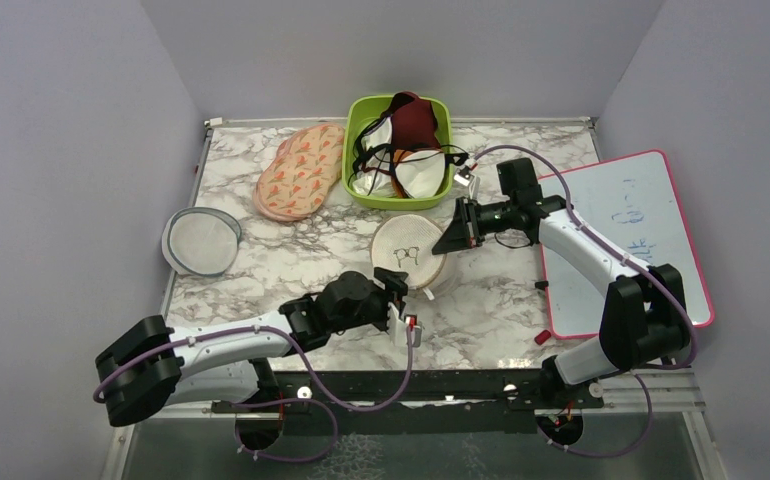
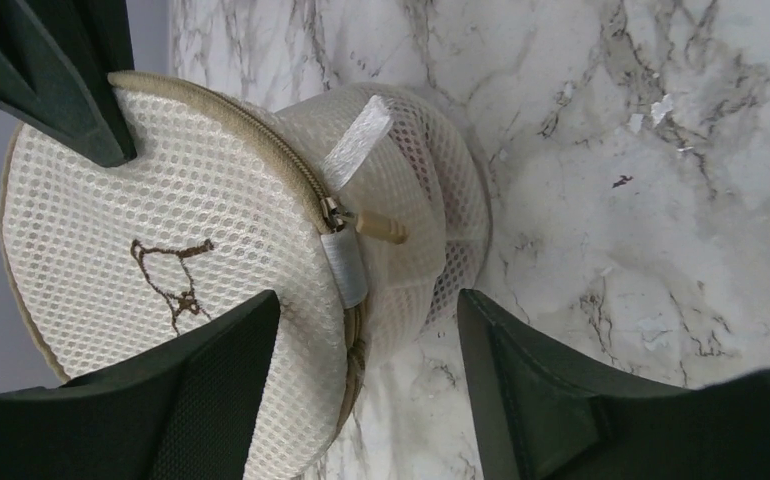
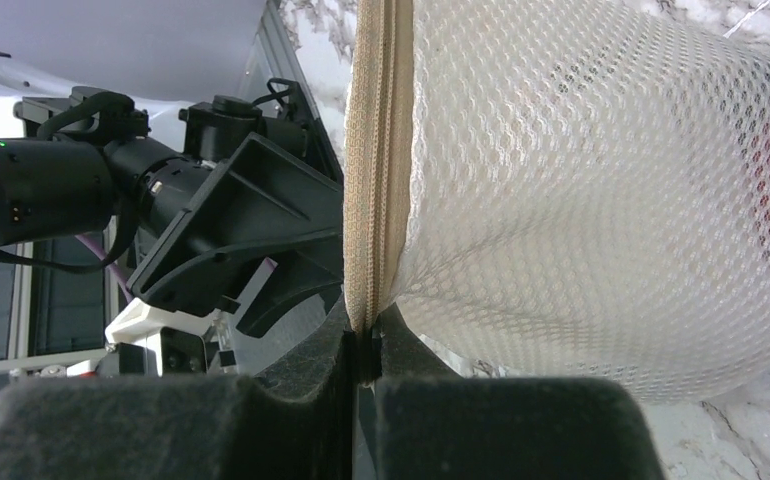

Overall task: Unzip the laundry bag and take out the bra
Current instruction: Unzip the laundry bag at the center of the board.

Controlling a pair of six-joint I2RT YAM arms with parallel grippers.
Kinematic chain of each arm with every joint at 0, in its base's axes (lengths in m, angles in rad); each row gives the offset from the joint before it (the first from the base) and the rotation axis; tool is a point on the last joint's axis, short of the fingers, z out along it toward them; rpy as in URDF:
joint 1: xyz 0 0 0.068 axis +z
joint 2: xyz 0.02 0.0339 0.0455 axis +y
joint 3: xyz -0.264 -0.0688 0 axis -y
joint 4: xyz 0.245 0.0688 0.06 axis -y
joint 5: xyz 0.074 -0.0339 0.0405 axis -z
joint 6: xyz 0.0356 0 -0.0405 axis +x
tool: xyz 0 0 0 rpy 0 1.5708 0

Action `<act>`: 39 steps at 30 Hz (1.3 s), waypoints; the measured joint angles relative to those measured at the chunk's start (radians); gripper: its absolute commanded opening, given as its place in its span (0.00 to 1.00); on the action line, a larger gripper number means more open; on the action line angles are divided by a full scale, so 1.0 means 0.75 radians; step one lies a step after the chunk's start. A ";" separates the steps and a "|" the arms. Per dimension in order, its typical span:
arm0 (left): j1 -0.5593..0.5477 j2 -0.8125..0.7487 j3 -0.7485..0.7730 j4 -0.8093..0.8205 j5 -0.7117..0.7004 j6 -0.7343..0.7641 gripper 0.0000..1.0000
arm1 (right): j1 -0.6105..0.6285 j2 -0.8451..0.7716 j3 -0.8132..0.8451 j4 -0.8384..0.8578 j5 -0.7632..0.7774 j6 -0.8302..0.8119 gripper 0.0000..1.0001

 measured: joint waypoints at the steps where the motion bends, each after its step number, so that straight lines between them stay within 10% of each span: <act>1: 0.001 0.011 -0.001 0.017 -0.020 0.001 0.44 | 0.000 0.002 0.001 -0.001 -0.001 0.000 0.02; 12: 0.001 -0.014 0.001 0.097 -0.140 -0.108 0.07 | -0.001 0.004 0.002 -0.020 0.000 0.003 0.03; 24: 0.001 -0.026 0.267 -0.133 -0.268 -0.481 0.00 | 0.000 -0.123 0.068 -0.090 0.317 -0.015 0.80; 33: 0.015 0.027 0.445 -0.336 -0.370 -0.763 0.00 | 0.000 -0.454 0.049 -0.132 0.590 -0.083 0.80; 39: 0.064 0.170 0.592 -0.431 -0.319 -0.919 0.00 | 0.006 -0.587 -0.028 -0.096 0.503 -0.076 0.58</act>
